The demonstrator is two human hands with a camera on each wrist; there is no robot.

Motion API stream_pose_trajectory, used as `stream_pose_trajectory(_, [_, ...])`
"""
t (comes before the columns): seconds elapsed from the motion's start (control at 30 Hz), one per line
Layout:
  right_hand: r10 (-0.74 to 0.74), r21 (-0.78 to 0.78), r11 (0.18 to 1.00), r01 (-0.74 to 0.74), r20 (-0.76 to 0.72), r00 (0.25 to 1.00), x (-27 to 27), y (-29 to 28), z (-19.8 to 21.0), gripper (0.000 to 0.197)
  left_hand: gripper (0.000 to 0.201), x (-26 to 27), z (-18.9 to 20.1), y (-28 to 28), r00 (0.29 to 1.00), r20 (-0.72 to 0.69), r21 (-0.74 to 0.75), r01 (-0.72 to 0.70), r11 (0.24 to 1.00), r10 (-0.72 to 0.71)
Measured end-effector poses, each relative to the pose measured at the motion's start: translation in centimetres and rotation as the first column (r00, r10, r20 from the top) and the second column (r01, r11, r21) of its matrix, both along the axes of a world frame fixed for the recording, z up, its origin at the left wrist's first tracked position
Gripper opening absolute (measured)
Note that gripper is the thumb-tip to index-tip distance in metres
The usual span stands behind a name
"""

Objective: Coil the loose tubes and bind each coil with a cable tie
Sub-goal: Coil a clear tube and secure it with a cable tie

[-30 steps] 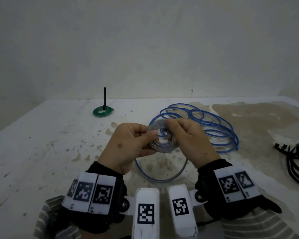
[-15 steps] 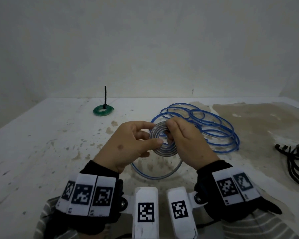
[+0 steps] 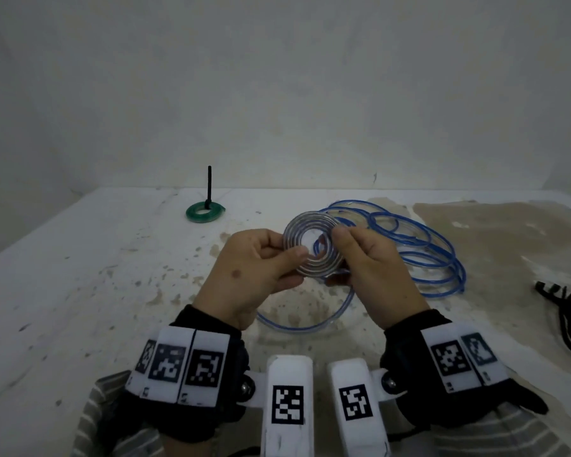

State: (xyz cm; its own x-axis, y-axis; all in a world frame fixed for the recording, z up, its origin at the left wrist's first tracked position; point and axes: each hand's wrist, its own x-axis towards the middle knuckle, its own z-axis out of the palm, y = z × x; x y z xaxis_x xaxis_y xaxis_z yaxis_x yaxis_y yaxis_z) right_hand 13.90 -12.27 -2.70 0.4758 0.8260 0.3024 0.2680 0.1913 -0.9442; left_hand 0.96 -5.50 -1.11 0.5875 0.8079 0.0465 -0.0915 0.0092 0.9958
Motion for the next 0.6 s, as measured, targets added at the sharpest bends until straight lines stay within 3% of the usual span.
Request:
stream_pose_trajectory(0.07, [0.01, 0.0, 1.0, -0.01, -0.047, 0.999, 0.1, 0.0, -0.1, 0.031, 0.005, 0.5, -0.2, -0.3, 0.999, 0.048, -0.067, 0.011, 0.998, -0.008])
stream_pose_trajectory(0.23, [-0.065, 0.013, 0.998, 0.064, 0.164, 0.984, 0.7, -0.1, -0.1, 0.031, 0.008, 1.0, -0.8, -0.8, 0.992, -0.061, -0.062, 0.106, 0.992, -0.109])
stream_pose_trajectory(0.47, [0.046, -0.138, 0.99, 0.026, 0.493, 0.869, 0.5, -0.3, -0.1, 0.029, 0.019, -0.4, 0.1, 0.0, 0.983, -0.17, 0.145, 0.097, 0.985, -0.071])
stream_pose_trajectory(0.6, [0.054, -0.108, 0.994, -0.004, 0.464, 0.884, 0.2, -0.4, 0.1, 0.032, 0.007, -0.7, 0.1, 0.3, 0.962, -0.264, 0.197, 0.122, 0.973, -0.067])
